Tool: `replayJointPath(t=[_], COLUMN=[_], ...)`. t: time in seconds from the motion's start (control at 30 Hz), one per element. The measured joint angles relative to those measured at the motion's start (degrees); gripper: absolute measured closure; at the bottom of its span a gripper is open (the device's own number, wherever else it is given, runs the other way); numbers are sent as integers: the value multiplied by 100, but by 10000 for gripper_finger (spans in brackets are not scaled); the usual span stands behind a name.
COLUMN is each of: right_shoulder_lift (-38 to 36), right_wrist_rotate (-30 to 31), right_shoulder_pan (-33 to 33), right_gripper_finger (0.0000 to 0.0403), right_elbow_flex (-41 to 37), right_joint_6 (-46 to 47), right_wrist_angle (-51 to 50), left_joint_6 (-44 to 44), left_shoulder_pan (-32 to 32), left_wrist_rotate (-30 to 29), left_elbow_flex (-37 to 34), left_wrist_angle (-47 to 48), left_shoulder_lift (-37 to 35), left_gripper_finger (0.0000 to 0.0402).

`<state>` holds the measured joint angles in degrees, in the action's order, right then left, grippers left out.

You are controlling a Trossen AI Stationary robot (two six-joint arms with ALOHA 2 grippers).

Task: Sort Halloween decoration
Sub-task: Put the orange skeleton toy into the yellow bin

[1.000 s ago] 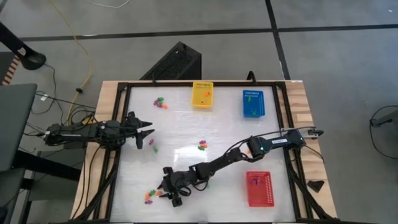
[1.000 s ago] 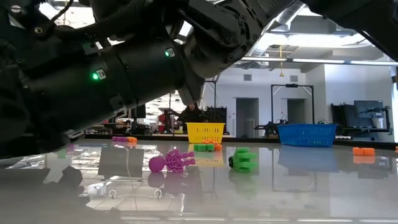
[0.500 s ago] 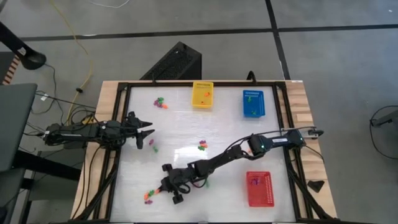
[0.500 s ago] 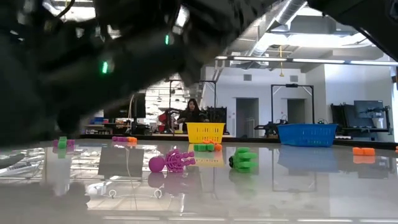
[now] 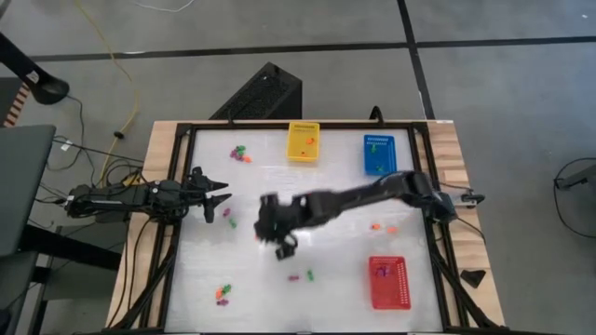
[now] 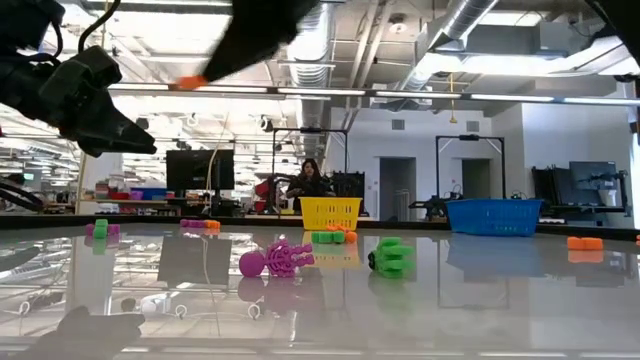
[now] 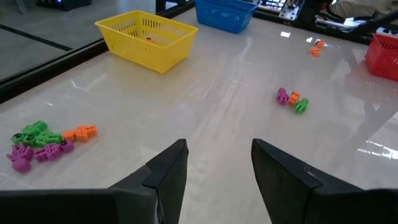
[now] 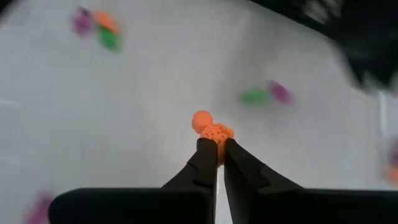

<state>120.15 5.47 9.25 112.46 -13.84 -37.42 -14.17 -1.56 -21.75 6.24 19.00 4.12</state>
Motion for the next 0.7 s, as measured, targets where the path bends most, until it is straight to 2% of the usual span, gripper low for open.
replayJointPath(t=[0.2,0.3,0.5,0.7], right_shoulder_lift=[-591,-633,-263,229], right_wrist_rotate=[52,88,81,33], right_shoulder_pan=[-1052,-1733,-2955,-3694], right_gripper_finger=[360,360,360,340], right_elbow_flex=[0,4,-13,-24], right_joint_6=[-36,24,631,1543], right_wrist_angle=[-930,-1208,-1366,-1333], left_joint_6=[0,0,0,0], left_shoulder_pan=[-2,-1,0,-1], left_wrist_rotate=[0,0,-1,1], left_elbow_flex=[0,0,0,0], left_wrist_angle=[0,0,0,0], left_shoulder_lift=[0,0,-1,0], left_gripper_finger=[233,233,233,233])
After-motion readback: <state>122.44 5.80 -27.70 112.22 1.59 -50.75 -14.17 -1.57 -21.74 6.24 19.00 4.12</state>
